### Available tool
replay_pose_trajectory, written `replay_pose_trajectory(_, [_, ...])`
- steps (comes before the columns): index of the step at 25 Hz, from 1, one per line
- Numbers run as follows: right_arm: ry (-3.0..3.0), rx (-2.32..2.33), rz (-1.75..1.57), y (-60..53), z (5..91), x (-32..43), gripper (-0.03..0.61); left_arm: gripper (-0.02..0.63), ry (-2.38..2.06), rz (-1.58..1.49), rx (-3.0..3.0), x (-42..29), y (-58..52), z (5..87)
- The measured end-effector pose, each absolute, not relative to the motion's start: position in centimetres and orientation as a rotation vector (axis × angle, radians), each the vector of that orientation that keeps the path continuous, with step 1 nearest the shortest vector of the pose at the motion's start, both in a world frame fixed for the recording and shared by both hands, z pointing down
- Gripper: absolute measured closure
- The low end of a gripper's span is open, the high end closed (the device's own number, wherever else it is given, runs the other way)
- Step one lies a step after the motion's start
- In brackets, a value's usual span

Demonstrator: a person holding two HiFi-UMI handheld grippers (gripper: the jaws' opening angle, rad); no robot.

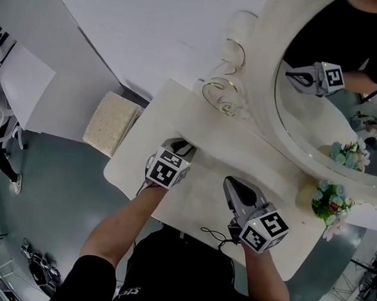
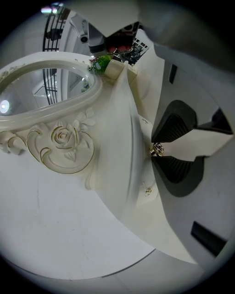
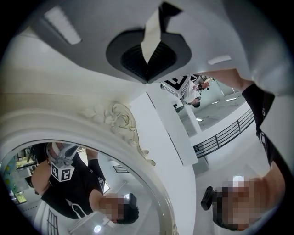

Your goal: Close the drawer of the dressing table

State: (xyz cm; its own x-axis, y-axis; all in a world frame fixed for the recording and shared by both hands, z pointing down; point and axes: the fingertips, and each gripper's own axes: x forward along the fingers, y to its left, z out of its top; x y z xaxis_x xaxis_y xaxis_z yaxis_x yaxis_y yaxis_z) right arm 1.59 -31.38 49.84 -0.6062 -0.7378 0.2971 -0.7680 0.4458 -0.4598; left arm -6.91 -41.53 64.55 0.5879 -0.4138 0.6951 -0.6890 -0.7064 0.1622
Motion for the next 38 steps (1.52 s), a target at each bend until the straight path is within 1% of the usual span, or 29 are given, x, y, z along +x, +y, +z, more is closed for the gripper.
replay_pose_trajectory(5, [-2.612, 1.38, 0.857, -30.6, 49.6, 1.8, 0.566, 0.511, -0.898, 0.873, 2.43, -6.6, -41.5, 64.1])
replay_pose_trajectory(7, [-2.618, 1.382, 0.841, -30.2, 49.1, 1.4, 0.566, 0.461, -0.877, 0.875, 2.446, -6.6, -41.1, 63.7])
replay_pose_trajectory(9, [-2.625, 1.382, 0.821, -29.7, 48.4, 0.7, 0.566, 0.449, -0.865, 0.88, 2.46, -7.0, -40.6, 63.0])
replay_pose_trajectory(17, [-2.615, 1.415, 0.715, -26.3, 45.1, -2.3, 0.566, 0.45, -0.945, 0.766, 2.524, -11.4, -37.6, 57.3])
replay_pose_trajectory(23, [-2.595, 1.518, 0.627, -24.0, 42.3, -2.7, 0.568, 0.452, -0.947, 0.612, 2.634, -14.0, -35.1, 52.5])
replay_pose_trajectory(28, [-2.607, 1.569, 0.566, -22.2, 40.4, -1.8, 0.568, 0.467, -0.91, 0.605, 2.693, -14.2, -32.2, 50.4])
replay_pose_trajectory(32, [-2.635, 1.559, 0.529, -21.6, 39.6, -0.6, 0.568, 0.538, -0.934, 0.565, 2.735, -13.7, -30.5, 47.7])
replay_pose_trajectory(38, [-2.712, 1.531, 0.489, -20.5, 38.3, 2.6, 0.569, 0.585, -1.083, 0.424, 2.706, -12.5, -28.5, 43.5])
